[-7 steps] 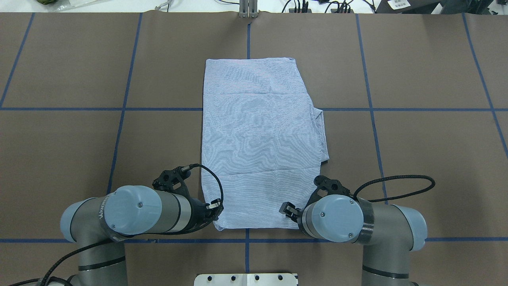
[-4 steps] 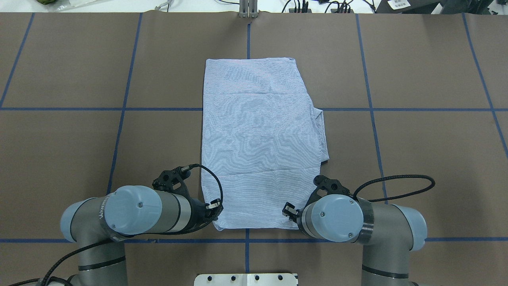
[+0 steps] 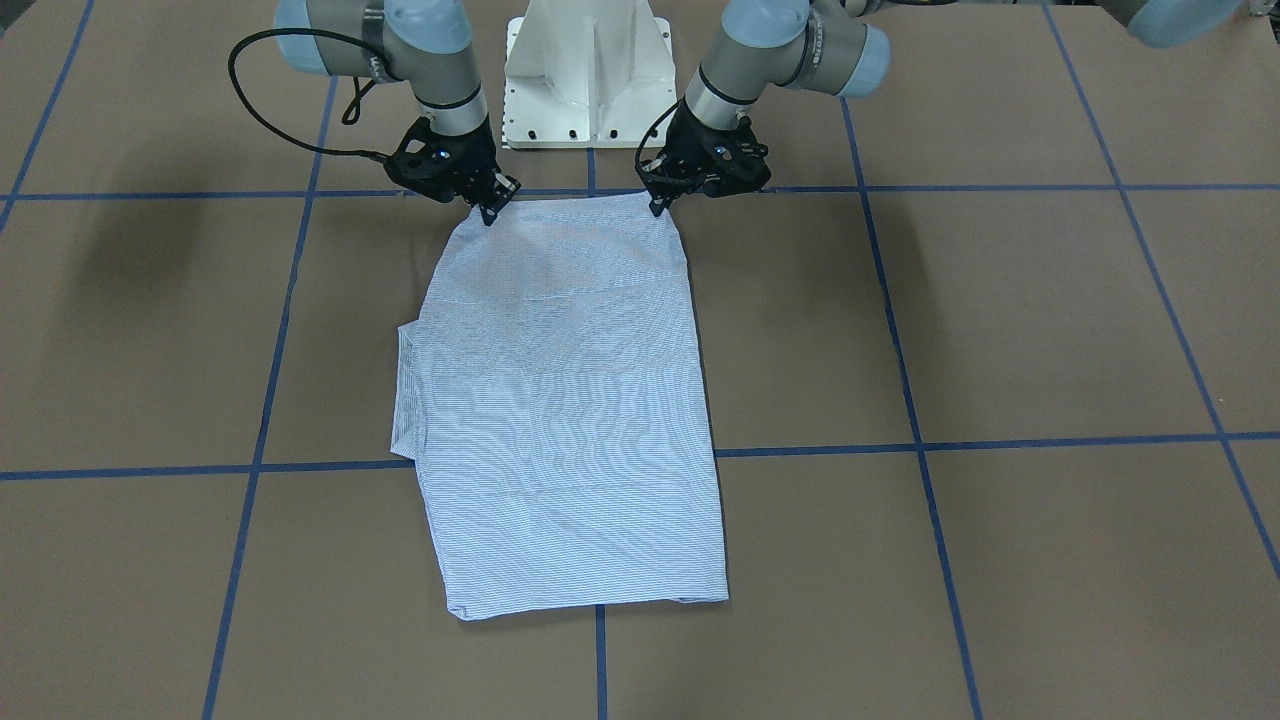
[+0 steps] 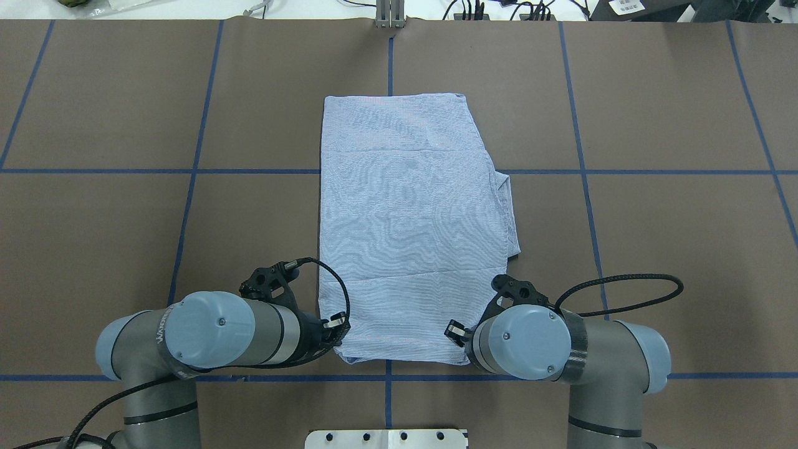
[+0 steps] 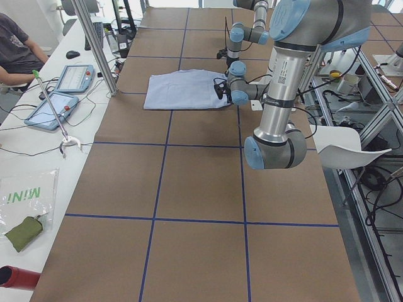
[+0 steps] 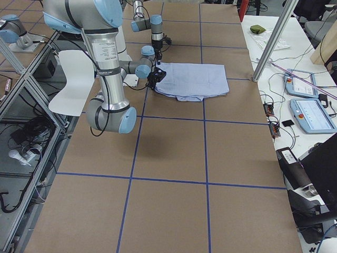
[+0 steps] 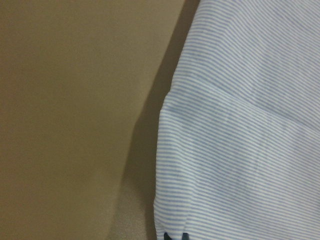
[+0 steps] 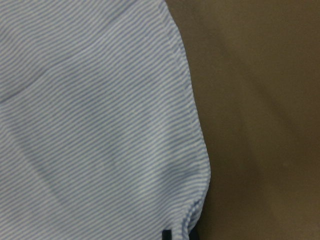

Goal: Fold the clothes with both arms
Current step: 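Slide both grippers under the shirt's near edge and pinch its corners, then lift the near end of the shirt with both grippers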

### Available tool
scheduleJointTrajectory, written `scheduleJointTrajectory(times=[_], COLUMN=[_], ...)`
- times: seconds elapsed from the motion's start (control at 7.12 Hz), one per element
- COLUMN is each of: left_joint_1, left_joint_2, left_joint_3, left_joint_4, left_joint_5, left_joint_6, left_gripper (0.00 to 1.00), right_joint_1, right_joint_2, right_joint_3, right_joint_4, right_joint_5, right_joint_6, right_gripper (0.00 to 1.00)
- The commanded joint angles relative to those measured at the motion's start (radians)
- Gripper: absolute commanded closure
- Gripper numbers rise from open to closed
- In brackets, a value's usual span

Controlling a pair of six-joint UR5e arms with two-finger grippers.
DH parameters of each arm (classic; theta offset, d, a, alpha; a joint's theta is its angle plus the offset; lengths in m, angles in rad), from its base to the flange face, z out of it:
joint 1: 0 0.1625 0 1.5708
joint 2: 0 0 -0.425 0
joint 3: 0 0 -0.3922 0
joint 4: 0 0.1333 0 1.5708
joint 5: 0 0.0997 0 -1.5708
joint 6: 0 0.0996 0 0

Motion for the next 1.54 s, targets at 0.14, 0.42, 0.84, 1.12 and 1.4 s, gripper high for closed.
scheduleJointTrajectory(times=[0.14,0.42,0.84,1.12,1.4], left_joint_1=[-0.002,-0.002,-0.005,0.005,0.030], left_joint_2=[-0.002,0.000,0.014,0.015,0.015], left_joint_3=[-0.010,-0.037,-0.181,-0.263,-0.333], left_joint_4=[0.000,0.001,0.117,0.194,0.288], left_joint_5=[-0.002,-0.003,-0.054,-0.055,-0.080], left_joint_6=[-0.002,-0.002,-0.002,-0.002,-0.002], left_gripper=[1.00,1.00,1.00,1.00,1.00], right_joint_1=[0.004,0.009,0.010,0.013,0.024], right_joint_2=[-0.003,-0.015,-0.034,-0.098,-0.138], right_joint_3=[0.022,0.071,0.131,0.238,0.323], right_joint_4=[0.003,0.003,0.009,0.011,0.012], right_joint_5=[0.002,0.011,0.023,0.070,0.155], right_joint_6=[0.008,0.003,0.000,0.000,-0.003], right_gripper=[1.00,1.00,1.00,1.00,1.00])
